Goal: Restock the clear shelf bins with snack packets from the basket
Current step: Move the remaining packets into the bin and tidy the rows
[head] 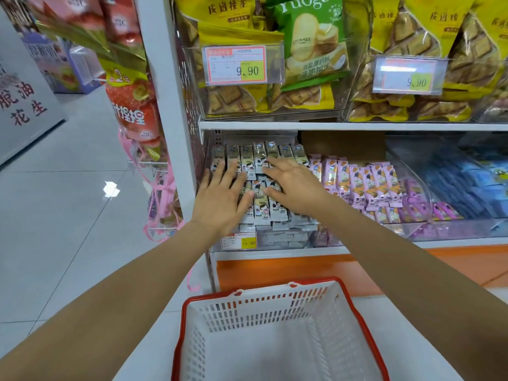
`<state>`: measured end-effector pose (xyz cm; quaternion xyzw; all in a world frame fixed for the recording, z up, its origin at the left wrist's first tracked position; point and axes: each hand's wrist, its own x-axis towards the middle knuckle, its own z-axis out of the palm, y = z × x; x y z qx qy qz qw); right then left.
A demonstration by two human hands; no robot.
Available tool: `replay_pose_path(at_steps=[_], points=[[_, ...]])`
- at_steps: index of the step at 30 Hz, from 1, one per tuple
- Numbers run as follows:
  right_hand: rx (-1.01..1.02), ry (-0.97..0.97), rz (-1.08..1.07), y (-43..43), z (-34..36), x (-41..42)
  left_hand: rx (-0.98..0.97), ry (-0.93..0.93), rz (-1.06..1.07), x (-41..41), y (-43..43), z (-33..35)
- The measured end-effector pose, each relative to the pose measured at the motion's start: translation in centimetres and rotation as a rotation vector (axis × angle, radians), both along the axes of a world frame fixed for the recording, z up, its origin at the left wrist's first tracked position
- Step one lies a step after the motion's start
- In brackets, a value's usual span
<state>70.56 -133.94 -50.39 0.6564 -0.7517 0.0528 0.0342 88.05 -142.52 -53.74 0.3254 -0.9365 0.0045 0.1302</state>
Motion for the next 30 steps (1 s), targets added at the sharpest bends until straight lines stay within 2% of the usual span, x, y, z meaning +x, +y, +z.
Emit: replay_pose_path(at_steps=[8, 13, 22, 27, 30], points=[[-0.071, -0.051, -0.031, -1.6, 0.6, -0.2, -0.028, 0.022, 0.008, -0.4, -1.0, -0.2], [0.006, -0.039, -0.026, -2.5, 0.7, -0.1, 0.031, 0.030, -0.005, -0.7, -1.1, -0.2], [-0.026, -0.073, -0.014, -2.1, 0.9, -0.2, 0.017, 0.068, -0.016, -0.4, -1.0, 0.5], [0.009, -0.063, -0.024, -2.4, 0.9, -0.3, 0.092, 0.006, -0.010, -0.9, -1.5, 0.8], [-0.027, -0.094, -0.022, -2.0, 1.0, -0.3, 0.063, 0.005, -0.020, -0.9, -1.5, 0.6]])
